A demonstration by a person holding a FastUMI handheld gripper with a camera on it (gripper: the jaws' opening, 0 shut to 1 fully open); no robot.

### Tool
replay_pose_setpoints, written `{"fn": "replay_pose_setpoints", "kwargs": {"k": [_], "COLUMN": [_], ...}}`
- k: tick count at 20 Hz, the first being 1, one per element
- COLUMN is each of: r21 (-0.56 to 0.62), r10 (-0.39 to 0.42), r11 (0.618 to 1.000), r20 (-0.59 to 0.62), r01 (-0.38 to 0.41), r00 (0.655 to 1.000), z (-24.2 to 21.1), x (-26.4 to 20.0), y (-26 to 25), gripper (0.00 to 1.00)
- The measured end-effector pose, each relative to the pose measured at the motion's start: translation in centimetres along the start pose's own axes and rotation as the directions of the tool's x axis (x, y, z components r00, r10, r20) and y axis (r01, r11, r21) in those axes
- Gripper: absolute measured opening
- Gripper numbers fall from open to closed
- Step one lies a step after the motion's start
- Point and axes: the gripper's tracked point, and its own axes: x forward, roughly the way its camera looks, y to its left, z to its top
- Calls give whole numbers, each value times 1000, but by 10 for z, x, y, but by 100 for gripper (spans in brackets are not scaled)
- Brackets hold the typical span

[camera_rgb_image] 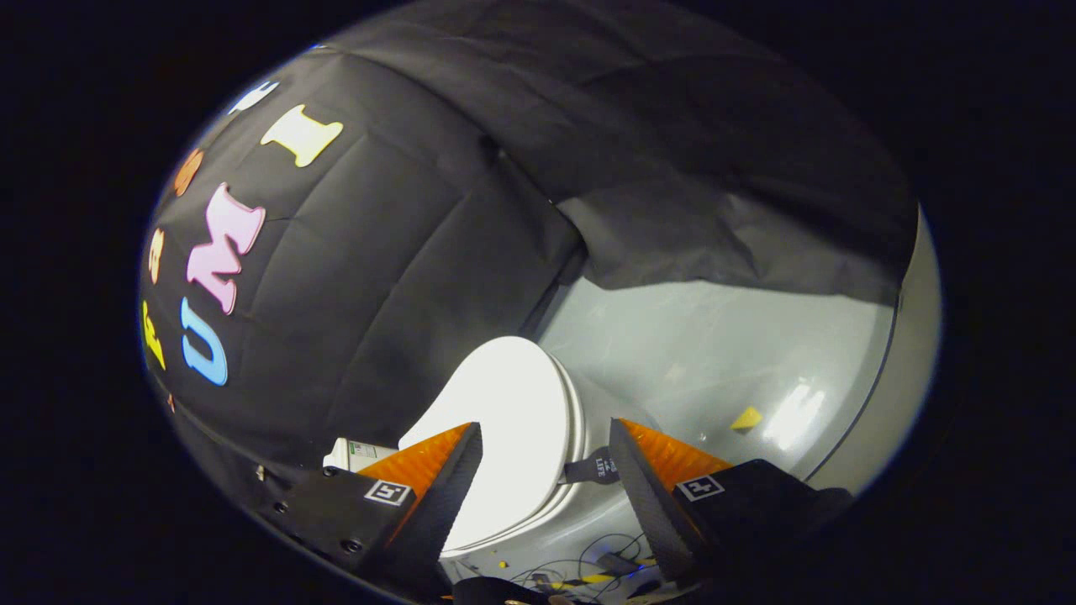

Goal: Open the toilet lid.

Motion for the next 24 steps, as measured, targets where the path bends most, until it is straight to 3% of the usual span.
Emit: {"fn": "replay_pose_setpoints", "kwargs": {"k": [10,13,14,17,24], "r21": [210,203,198,191,191], "r10": [14,-8,-8,-31,-47], "r11": [978,978,979,980,978], "r20": [-171,-179,-167,-131,-181], "r01": [22,45,42,56,82], "r00": [985,984,986,991,982], "z": [-58,-63,-59,-48,-66], "x": [62,61,59,49,62], "y": [-28,-33,-33,-43,-58], "gripper": [96,86,77,79,79]}}
